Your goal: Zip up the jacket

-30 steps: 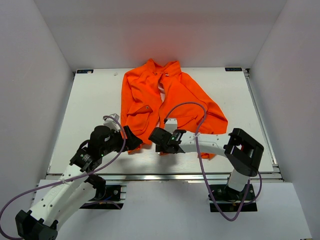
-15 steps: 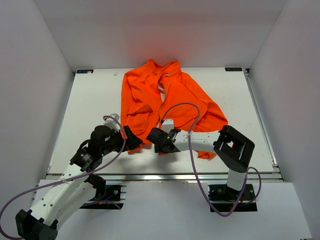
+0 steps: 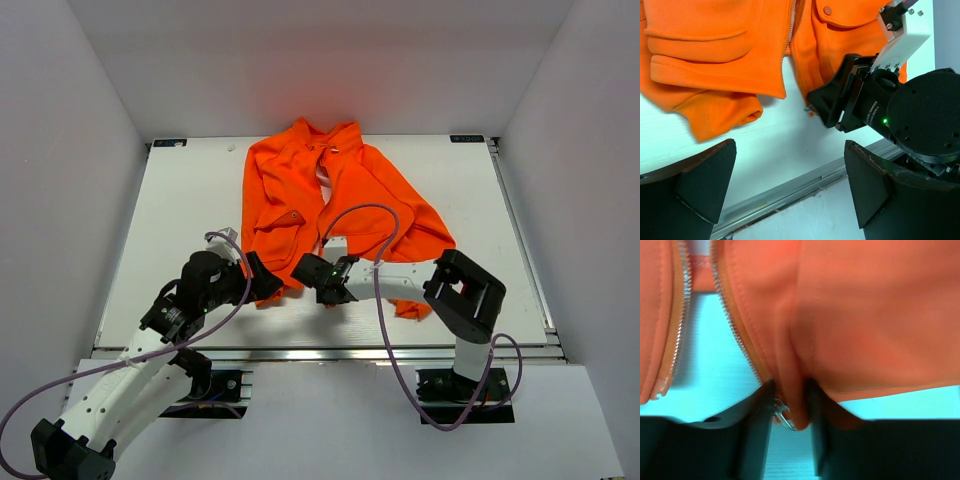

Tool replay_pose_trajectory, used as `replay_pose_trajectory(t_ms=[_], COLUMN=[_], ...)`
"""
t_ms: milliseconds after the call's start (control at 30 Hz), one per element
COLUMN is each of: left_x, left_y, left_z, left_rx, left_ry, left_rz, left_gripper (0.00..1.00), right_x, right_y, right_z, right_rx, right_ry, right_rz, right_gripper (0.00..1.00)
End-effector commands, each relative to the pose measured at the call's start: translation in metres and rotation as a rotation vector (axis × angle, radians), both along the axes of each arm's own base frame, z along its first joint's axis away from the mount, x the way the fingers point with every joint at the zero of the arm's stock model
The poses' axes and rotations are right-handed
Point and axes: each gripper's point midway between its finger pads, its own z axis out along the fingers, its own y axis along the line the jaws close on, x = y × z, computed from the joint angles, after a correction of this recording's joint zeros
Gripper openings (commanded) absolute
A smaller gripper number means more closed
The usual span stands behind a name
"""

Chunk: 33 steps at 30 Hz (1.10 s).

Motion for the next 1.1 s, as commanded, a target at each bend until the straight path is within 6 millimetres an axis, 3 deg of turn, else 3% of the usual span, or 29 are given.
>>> replay_pose_trajectory(t_ms=[0,67,133,200,233,267,300,333,367,433,467,800,833,900,1067], left_x=[0.001,0.000,-0.001,-0.004,-0.002,-0.005,-0.004,-0.002,-0.001,0.001,0.000,0.033,0.035,0.039,0.048], left_y=[0.003,-0.002,-0.009,-0.018,-0.022,-0.027,-0.031,-0.036,-0.039,-0.051,-0.057,-0.100,-0.105,-0.113,-0.128], left_z=[-0.001,0.001,0.007,0.011,0.016,0.018,0.018,0.025,0.026,0.029,0.025,0.042,0.034,0.041,0.030], left_rx=[0.014,-0.001,-0.020,-0.039,-0.054,-0.071,-0.079,-0.101,-0.112,-0.154,-0.174,-0.325,-0.332,-0.374,-0.400], left_ry=[-0.003,-0.008,-0.027,-0.038,-0.059,-0.061,-0.061,-0.088,-0.093,-0.100,-0.075,-0.172,-0.144,-0.161,-0.124], left_rz=[0.014,-0.017,-0.059,-0.119,-0.138,-0.174,-0.193,-0.211,-0.226,-0.272,-0.302,-0.412,-0.431,-0.460,-0.503], left_gripper=[0.98,0.98,0.98,0.98,0.98,0.98,0.98,0.98,0.98,0.98,0.98,0.98,0.96,0.89,0.72], right_x=[-0.012,-0.008,-0.005,0.000,-0.002,0.007,0.001,0.002,0.006,0.005,0.007,-0.004,-0.004,-0.003,-0.005], right_y=[-0.025,-0.021,-0.015,-0.001,0.005,0.019,0.013,0.012,0.012,0.012,0.012,0.004,0.003,0.002,0.000], right_z=[-0.024,-0.014,-0.002,0.023,0.031,0.063,0.058,0.066,0.086,0.095,0.110,0.142,0.146,0.150,0.157], right_rx=[-0.073,-0.030,0.021,0.129,0.180,0.303,0.308,0.340,0.403,0.443,0.473,0.589,0.602,0.612,0.616], right_ry=[0.068,0.035,0.000,-0.081,-0.091,-0.173,-0.172,-0.198,-0.252,-0.318,-0.362,-0.448,-0.457,-0.469,-0.488], right_rz=[-0.029,0.010,0.056,0.167,0.208,0.234,0.300,0.312,0.319,0.402,0.424,0.505,0.504,0.503,0.527], right_gripper=[0.36,0.18,0.13,0.04,0.03,0.02,0.02,0.02,0.01,0.02,0.04,0.00,0.00,0.00,0.00])
